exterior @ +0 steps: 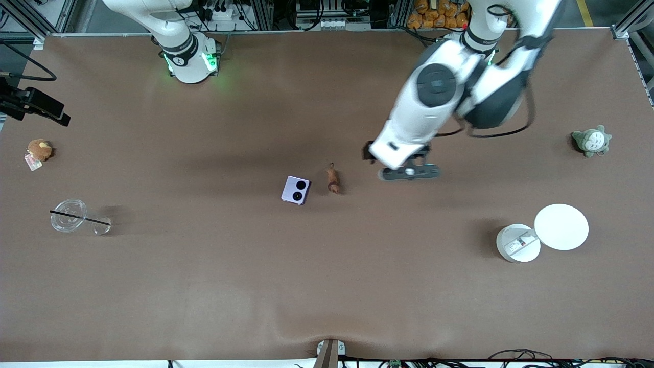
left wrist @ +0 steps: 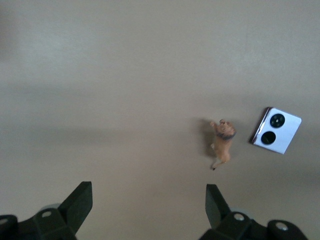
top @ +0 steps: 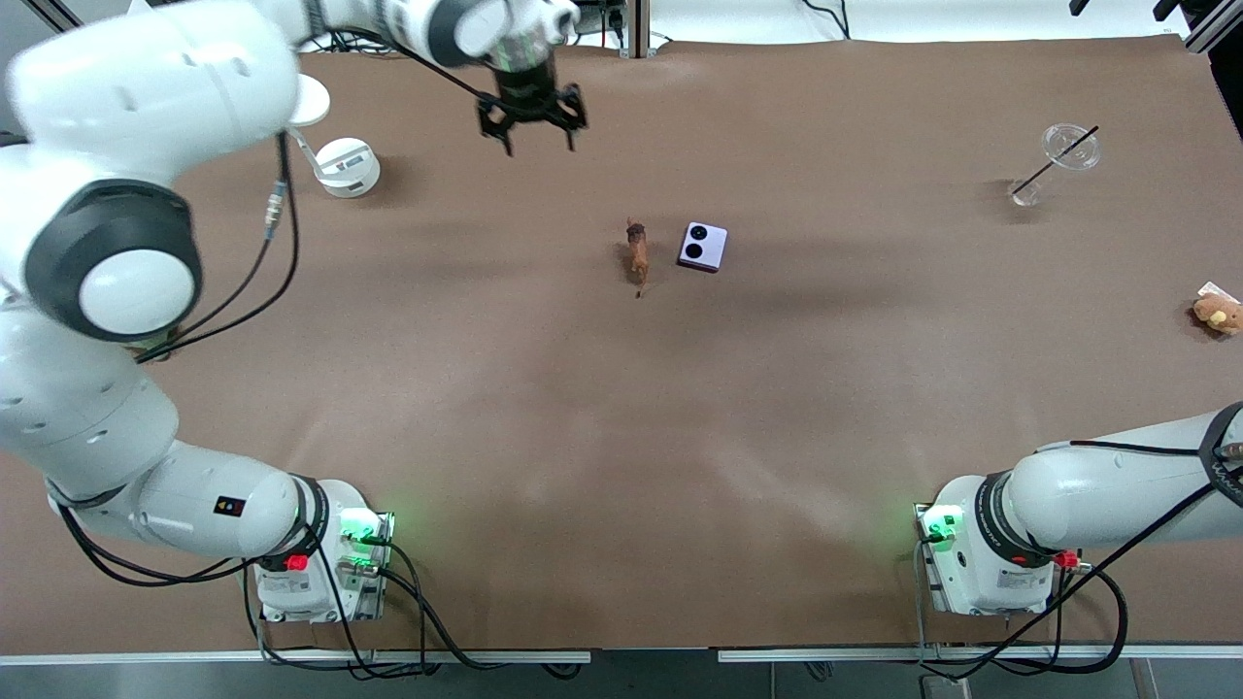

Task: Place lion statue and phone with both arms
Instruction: 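Reach the left gripper toward the brown lion statue beside the phone, then lower the left gripper and close it on the lion statue, then carry the lion toward the white lamp while the right gripper reaches the phone, then grasp the white phone with the right gripper while the left gripper lowers the lion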

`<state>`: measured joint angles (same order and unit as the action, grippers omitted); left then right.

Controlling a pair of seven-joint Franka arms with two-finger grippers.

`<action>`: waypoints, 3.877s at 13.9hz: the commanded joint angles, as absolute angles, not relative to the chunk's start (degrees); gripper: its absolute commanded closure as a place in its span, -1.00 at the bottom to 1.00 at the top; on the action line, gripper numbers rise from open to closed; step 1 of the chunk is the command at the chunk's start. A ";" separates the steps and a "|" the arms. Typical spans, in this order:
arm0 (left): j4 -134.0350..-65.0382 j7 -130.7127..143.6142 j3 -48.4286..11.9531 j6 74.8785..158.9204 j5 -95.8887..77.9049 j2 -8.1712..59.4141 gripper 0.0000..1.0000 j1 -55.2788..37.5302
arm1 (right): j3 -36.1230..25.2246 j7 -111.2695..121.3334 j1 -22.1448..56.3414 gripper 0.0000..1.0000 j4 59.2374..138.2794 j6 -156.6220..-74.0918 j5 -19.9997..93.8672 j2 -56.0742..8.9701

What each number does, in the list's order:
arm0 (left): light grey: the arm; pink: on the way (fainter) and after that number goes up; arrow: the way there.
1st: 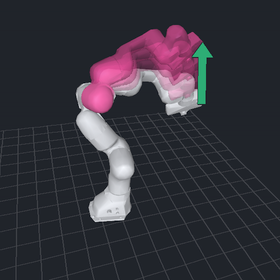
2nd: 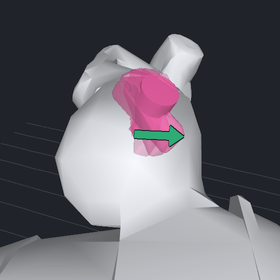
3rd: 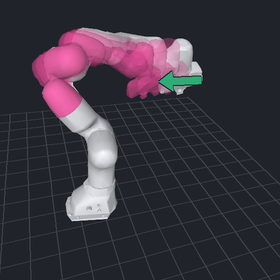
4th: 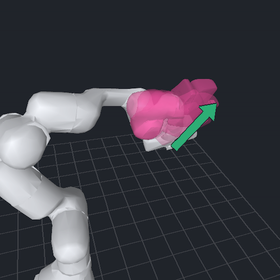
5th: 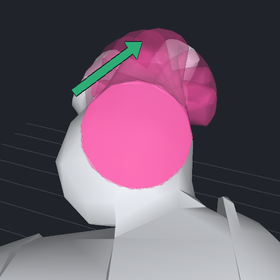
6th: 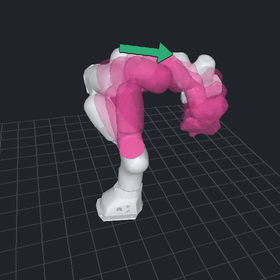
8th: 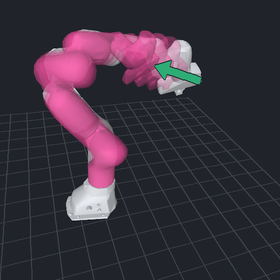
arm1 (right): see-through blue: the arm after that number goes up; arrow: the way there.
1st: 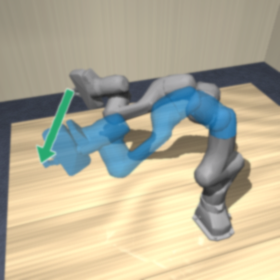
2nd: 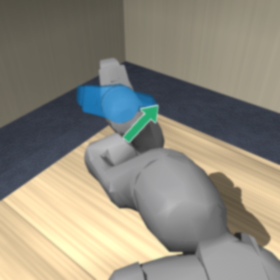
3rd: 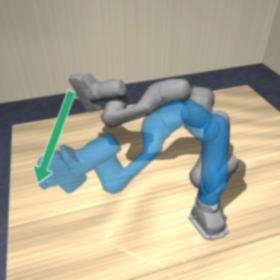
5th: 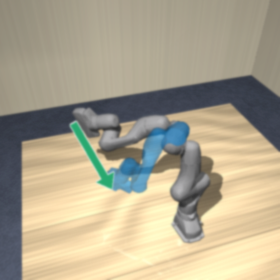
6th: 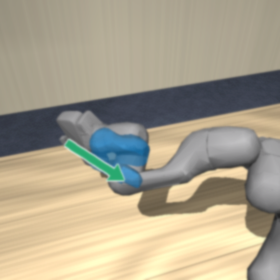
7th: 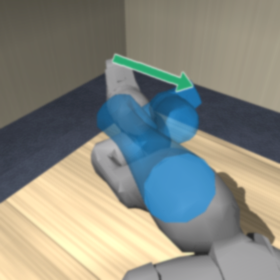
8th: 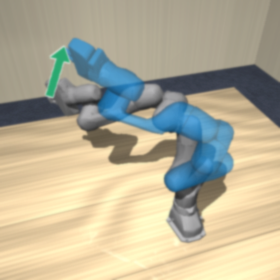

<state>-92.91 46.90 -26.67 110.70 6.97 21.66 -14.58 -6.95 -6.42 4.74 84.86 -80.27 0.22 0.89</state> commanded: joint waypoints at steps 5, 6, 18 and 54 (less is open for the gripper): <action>-78.22 62.75 -26.10 114.24 22.22 41.56 -1.00 -25.22 | -7.03 -5.98 4.57 -1.00 85.96 -80.33 1.32 2.02; -78.22 63.01 -26.02 115.56 22.58 42.96 -1.00 -25.57 | -7.03 -5.98 4.57 -1.00 85.96 -80.33 1.32 2.02; -78.57 69.87 -19.95 123.66 24.43 48.60 -0.62 -32.26 | -7.03 -5.98 4.75 -1.00 85.96 -80.24 1.32 1.93; -84.64 12.13 -20.13 121.90 22.94 43.06 1.00 5.97 | -6.86 -31.64 36.37 -1.00 84.64 -107.37 14.77 -33.30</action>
<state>-84.24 13.32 -19.46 120.51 23.40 42.66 4.36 -6.16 -31.07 33.49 85.59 -104.01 13.77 -30.74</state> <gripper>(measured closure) 0.621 0.000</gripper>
